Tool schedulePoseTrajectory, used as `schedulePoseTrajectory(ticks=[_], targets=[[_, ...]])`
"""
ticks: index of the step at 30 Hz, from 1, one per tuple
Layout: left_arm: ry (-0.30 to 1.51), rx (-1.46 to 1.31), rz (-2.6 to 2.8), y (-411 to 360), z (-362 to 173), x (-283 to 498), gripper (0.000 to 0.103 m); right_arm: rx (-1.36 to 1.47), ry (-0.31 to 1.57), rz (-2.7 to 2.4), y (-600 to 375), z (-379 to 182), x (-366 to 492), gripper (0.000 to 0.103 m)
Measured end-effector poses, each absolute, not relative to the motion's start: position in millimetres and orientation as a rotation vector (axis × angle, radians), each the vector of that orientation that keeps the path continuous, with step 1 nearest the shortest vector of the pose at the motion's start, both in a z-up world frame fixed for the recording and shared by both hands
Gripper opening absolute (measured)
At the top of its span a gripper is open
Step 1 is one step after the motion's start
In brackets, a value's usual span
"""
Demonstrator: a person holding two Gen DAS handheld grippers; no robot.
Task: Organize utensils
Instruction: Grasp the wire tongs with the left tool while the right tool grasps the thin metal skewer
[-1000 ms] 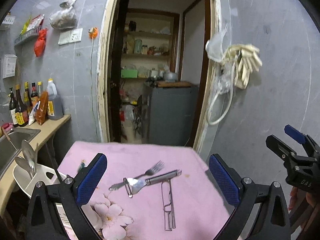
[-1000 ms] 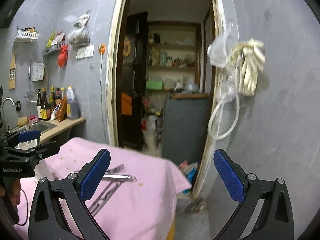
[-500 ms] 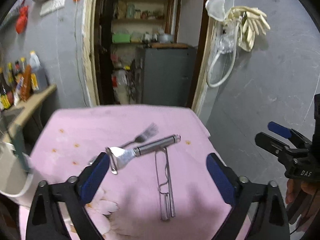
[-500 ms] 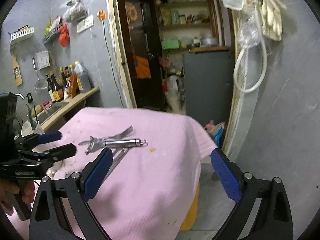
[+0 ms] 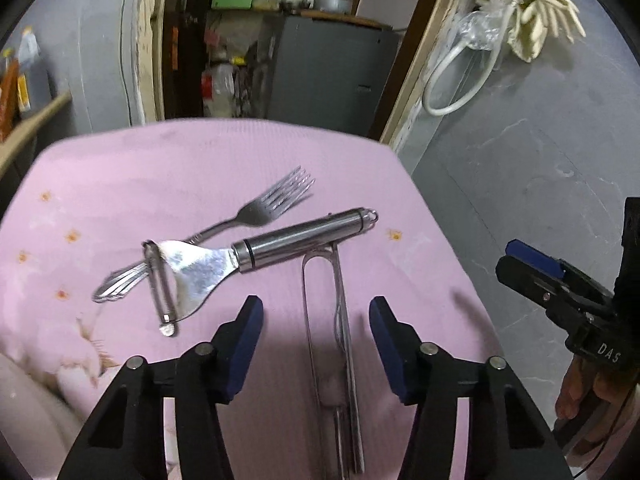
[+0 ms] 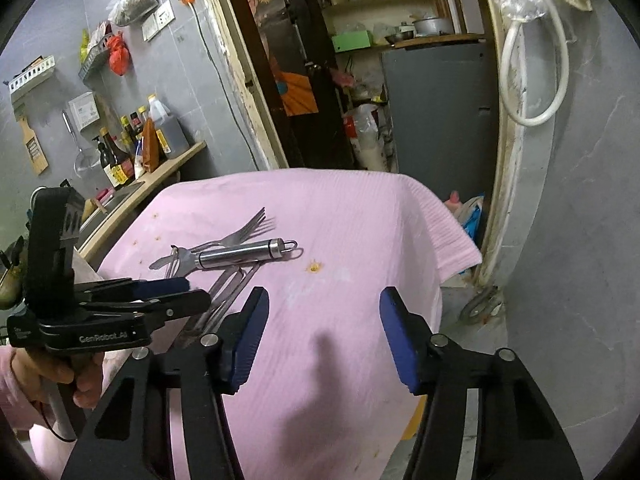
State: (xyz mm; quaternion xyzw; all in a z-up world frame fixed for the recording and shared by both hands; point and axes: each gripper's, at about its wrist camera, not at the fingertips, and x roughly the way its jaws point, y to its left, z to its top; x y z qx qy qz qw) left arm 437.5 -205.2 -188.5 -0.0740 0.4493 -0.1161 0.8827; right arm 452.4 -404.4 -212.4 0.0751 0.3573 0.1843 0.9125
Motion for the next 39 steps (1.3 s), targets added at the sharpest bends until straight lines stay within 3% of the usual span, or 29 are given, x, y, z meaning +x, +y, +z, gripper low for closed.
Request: schedulePoseTrajectory(ticks=[7,10,15,22,39], targets=[[0.97,-0.171,-0.253,-205.9,-198.3,451.9,0.038,0.158,0.756,0.404,-392.2,-219.1,465.2,0.051],[0.975,-0.156,-0.257,-207.4,-198.3,455.5,0.023,0.157,0.767,0.408,-386.8,-221.0,469.4,0.049],[0.975,-0.161,-0.249,-202.5,-195.8,449.0,0.023,0.143,0.792,0.417,-377.5,-223.2,474.6,0.049],[0.993,-0.182,-0.195,-184.1,-196.1,427.8,0.023,0.104,0.847,0.492,-349.0,-224.8,482.3,0.027],[0.972,-0.209,-0.177,-156.3,-196.6,387.9,0.023,-0.093,1.004,0.457,-275.7,-230.6,483.6,0.027]])
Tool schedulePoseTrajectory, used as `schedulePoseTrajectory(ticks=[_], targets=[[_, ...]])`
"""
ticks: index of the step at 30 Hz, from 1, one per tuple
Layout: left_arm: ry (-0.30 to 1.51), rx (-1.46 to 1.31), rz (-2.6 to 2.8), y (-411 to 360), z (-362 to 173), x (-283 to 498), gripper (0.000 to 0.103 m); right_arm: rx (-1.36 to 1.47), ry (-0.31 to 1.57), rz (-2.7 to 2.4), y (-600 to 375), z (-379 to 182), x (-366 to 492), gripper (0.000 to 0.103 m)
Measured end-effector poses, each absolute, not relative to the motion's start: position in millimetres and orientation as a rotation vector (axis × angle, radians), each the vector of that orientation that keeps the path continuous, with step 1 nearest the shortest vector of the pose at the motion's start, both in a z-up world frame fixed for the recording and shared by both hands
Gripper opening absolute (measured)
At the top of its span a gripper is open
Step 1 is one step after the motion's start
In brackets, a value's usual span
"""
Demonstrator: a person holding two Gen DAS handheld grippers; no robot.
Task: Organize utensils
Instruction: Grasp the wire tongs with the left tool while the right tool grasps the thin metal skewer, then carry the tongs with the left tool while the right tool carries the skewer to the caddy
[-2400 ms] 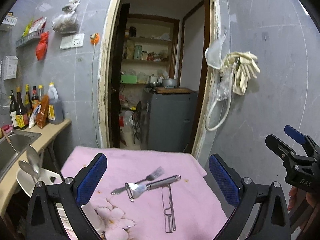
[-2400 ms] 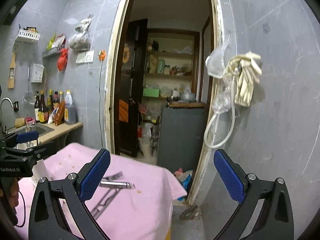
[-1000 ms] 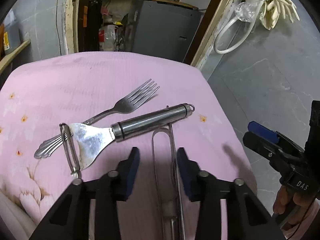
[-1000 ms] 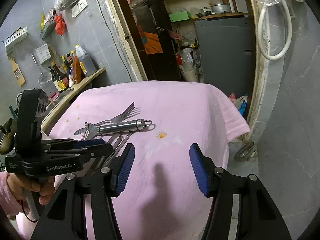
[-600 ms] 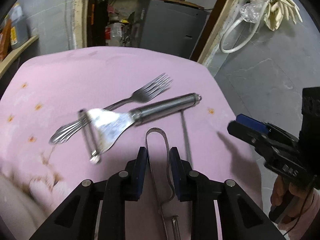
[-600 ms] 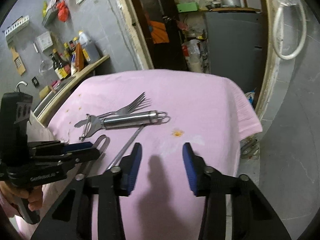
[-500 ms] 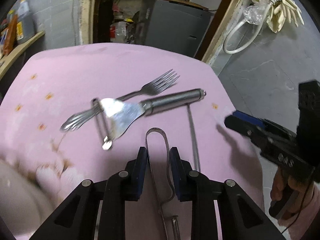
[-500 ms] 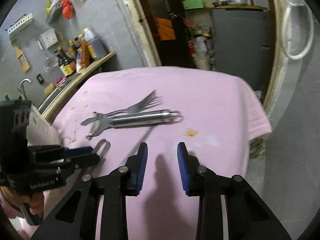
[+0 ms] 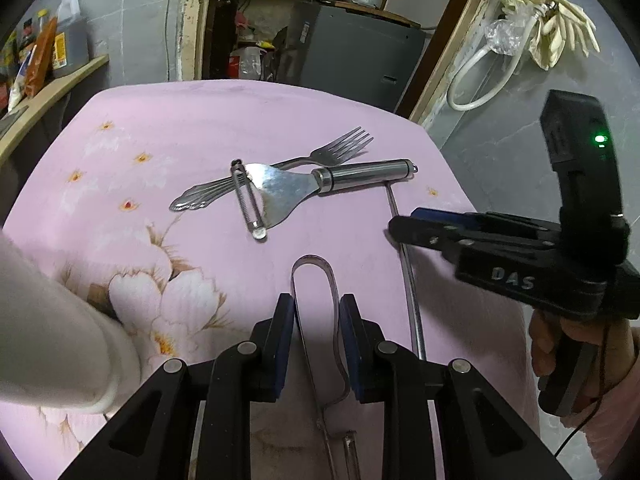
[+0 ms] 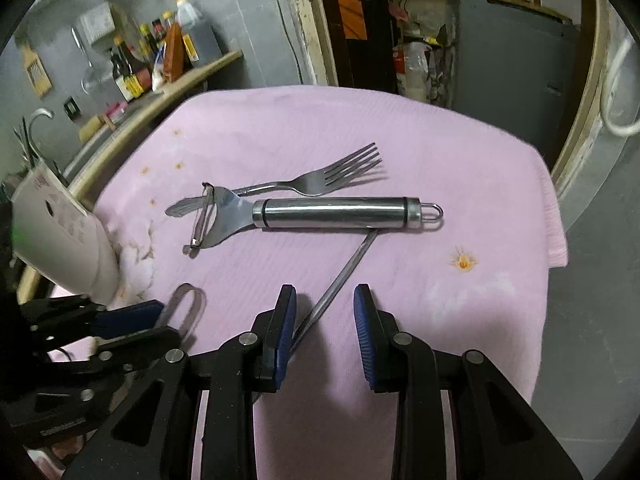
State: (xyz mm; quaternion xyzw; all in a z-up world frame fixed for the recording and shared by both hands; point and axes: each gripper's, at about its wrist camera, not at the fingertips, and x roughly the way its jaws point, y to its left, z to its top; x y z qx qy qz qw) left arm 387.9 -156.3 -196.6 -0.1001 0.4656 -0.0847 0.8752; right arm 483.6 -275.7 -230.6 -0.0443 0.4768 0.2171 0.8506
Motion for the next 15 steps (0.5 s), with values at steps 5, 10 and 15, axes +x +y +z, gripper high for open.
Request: schedulePoseTrajectory(ticks=[5,10,15], targets=[[0.973,-0.234,-0.182,-150.6,-197.9,382.5,0.023,-0.179,1.08,0.41,-272.2,-225.1,467.7,0.011],[0.99,-0.241,-0.197,-149.5,-198.6,378.3,0.023,-0.162,1.165,0.417,-290.1,-222.3,437.2,0.008],[1.019,-0.235,-0.221,-147.6,-199.7,377.9,0.023,-0.111,1.186,0.401,-298.3,-220.5,433.2,0.009]])
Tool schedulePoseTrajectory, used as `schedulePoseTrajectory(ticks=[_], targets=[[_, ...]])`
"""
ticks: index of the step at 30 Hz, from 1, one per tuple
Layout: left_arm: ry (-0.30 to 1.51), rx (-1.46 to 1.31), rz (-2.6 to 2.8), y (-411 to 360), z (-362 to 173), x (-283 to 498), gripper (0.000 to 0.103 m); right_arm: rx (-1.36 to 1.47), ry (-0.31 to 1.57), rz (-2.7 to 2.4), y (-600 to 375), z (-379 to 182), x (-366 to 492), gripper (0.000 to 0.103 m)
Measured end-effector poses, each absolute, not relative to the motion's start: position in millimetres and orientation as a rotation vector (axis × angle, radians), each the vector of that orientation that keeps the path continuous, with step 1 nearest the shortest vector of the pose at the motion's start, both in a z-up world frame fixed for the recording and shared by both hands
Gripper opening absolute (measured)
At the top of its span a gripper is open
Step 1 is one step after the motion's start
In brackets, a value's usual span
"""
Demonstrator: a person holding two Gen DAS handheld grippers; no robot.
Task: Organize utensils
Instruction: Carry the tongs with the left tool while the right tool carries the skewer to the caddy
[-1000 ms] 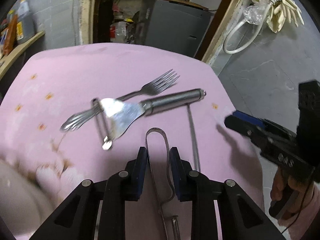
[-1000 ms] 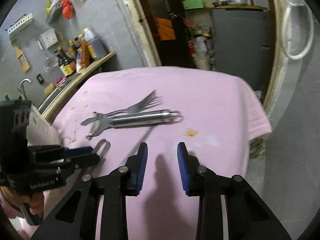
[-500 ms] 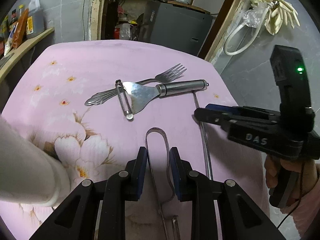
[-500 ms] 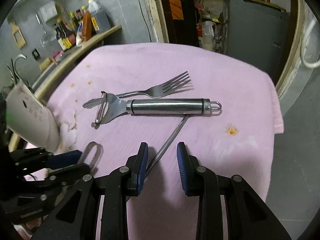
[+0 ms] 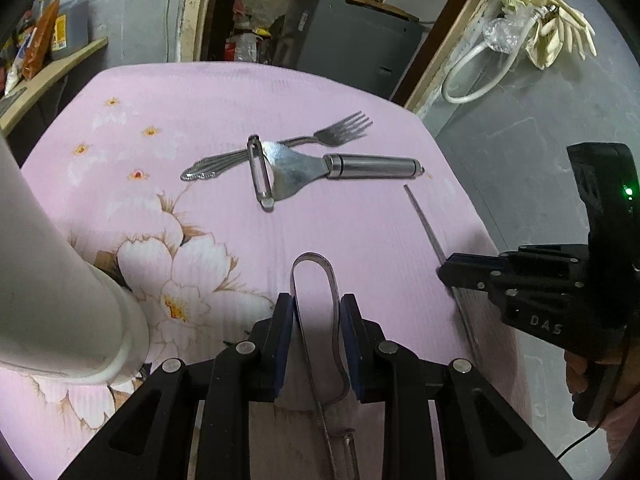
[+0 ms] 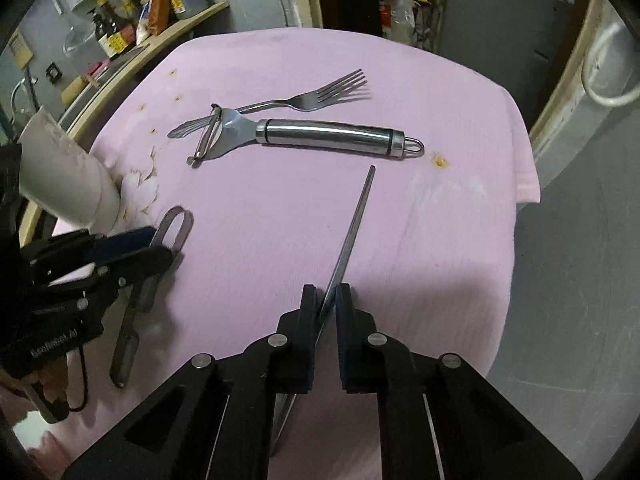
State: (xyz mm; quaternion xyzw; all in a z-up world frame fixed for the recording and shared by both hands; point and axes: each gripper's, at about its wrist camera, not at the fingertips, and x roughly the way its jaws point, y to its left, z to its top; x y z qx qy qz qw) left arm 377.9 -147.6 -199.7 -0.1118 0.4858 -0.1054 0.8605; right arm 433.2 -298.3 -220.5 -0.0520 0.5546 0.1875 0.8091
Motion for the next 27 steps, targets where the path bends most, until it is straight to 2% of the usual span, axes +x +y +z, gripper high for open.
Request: schedulePoseTrajectory(ticks=[3,7,9,13,15,20,27], targets=[[1.044,-0.2,-0.24,-150.2,-199.0,380.4,0.026,-0.105,1.191,0.371,-292.0,-218.4,441.8,0.01],[1.068,-0.17,-0.284,-155.5,-197.8,381.9,0.04,-0.073,1.219,0.356,-291.8,-217.5,451.8,0.015],[1.069,-0.132,-0.287,-159.6,-197.8,381.1,0.04,-0.052,1.231,0.357,-287.2,-216.2,457.3,0.015],[1.056,-0.086,-0.282,-163.3,-198.1,377.9,0.037,-0.023,1.24,0.355,-296.1,-221.1,460.4,0.008],[1.048,-0.054,-0.244,-163.4,-198.4,377.4,0.023,-0.003,1.247,0.36,-303.0,-220.9,466.4,0.008],[1.052,-0.124,-0.246,-153.5,-196.2,380.0,0.023,0.154,1.252,0.416,-321.1,-223.8,461.2,0.004],[0.9,-0.177,-0.288,-144.1,-161.8,351.9,0.022,0.342,1.005,0.438,-344.0,-205.2,394.5,0.004]])
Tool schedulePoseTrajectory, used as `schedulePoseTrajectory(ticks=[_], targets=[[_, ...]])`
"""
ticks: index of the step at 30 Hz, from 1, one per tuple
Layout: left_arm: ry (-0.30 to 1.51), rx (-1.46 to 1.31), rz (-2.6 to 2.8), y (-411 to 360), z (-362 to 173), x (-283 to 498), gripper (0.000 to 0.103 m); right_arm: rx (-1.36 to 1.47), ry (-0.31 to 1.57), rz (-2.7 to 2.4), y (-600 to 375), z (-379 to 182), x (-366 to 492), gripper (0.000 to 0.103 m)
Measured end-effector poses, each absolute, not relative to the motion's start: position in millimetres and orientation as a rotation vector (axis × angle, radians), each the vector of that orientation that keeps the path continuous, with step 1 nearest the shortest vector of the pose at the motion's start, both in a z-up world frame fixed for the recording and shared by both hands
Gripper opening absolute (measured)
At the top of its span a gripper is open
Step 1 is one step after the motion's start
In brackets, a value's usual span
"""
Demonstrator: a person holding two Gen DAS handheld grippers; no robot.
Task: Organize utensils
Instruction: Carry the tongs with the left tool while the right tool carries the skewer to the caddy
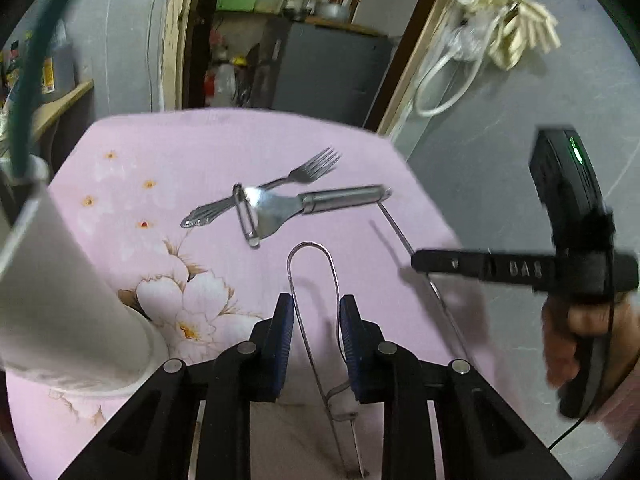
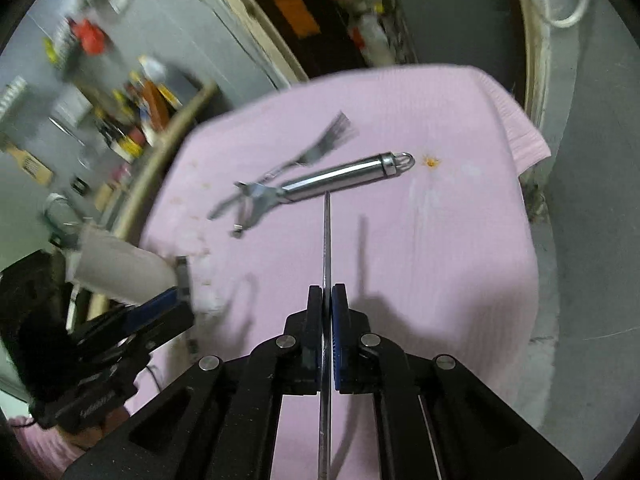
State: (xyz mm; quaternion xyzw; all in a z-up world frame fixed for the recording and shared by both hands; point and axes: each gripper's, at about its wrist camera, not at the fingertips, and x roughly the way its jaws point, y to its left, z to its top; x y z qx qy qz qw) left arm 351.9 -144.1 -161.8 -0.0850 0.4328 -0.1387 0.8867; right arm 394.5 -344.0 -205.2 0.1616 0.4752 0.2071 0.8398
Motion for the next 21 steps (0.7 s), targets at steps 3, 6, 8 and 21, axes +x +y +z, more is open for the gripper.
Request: schedulePoseTrajectory(ticks=[3,6,8,21], targets=[[0.874,-0.187,-0.302,-140.7,-155.2,342.0,0.022,0.367,0.92,0.426,-354.6,-197.9,374.3,0.004],[0.852,-0.195,-0.321,-137.0,-147.1,331.3,0.022,0.406,0.833,0.411,-357.2,-189.0,347.1,0.004],[0.828,-0.202,-0.337,-134.0,-138.4,322.2,0.022,0.421,0.782,0.404,-357.0,-181.7,334.7,0.004],[0.65,-0.222,-0.365,-95.1,-78.6,283.6,0.022,0.356,0.509,0.413,-311.9,-104.8,294.6,0.004]])
